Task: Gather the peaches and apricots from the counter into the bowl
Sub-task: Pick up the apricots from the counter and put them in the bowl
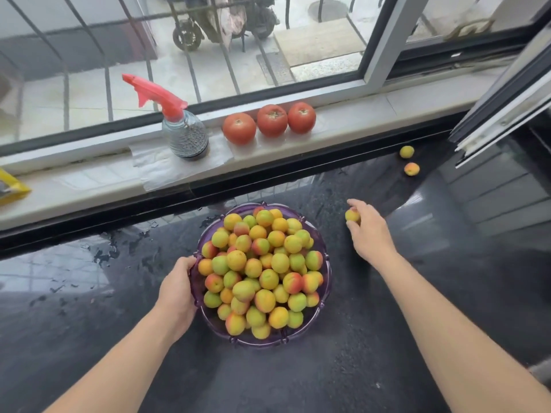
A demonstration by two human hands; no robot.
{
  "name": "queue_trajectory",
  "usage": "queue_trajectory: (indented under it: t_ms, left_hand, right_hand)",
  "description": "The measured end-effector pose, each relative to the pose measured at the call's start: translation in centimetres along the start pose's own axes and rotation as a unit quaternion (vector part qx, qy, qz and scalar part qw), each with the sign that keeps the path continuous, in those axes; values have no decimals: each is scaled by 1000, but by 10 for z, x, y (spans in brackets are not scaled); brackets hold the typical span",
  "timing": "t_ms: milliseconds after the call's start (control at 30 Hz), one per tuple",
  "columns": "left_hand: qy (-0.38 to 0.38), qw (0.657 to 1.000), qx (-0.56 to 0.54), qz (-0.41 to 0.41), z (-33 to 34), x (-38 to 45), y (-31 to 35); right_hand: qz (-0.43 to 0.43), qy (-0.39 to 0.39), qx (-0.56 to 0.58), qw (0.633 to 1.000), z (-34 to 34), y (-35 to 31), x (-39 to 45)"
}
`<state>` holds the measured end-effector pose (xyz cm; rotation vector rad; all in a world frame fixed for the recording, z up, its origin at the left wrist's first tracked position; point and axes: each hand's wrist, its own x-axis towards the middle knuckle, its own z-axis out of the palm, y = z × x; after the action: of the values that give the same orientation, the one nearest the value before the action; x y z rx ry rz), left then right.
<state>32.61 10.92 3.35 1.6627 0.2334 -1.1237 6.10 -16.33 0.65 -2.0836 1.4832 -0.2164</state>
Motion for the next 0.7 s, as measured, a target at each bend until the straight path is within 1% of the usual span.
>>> queue_trajectory:
  t_ms: [67, 133, 167, 200, 233, 333, 400, 433, 500, 533, 600, 633, 700]
  left_hand:
    - [-10, 999, 42, 20, -1, 0, 3]
    - [-18, 995, 88, 31, -2, -3, 7]
    - [-26, 994, 105, 35, -3, -5, 9]
    - [-31, 991, 121, 39, -7, -5, 9]
    - [-40, 990, 131, 41, -10, -5, 8]
    - [-53, 986, 151, 49, -17, -13, 5]
    - [-53, 984, 157, 60, -19, -20, 1]
    - [-50, 984, 159, 65, -19, -24, -1]
    - [-43, 981, 172, 76, -20, -31, -4]
    - [-38, 980, 178, 79, -20, -34, -5]
    - [-32, 977, 195, 79, -22, -37, -4]
    - [-31, 976, 203, 75, -23, -38, -2]
    - [-34, 974, 216, 63, -23, -39, 2]
  right_hand:
    - [70, 21, 123, 990, 3, -5, -44]
    - [156, 39, 274, 948, 0, -13, -85]
    - [179, 45, 329, 926, -4, -19, -103]
    - [182, 49, 355, 916, -9, -25, -120]
    - [172, 45, 360, 916, -14, -33, -134]
    - [108, 1, 348, 931, -28, -64, -159]
    - [42, -25, 305, 951, -30, -87, -165]
    - [5, -31, 265, 964, -27, -96, -165]
    - [-69, -27, 147, 986, -17, -112, -162]
    - [-111, -15, 94, 989, -12, -120, -159]
    - [-193, 10, 38, 980, 2, -132, -152]
    - [-221, 21, 19, 975, 8, -137, -149]
    - [-242, 37, -15, 969, 19, -141, -144]
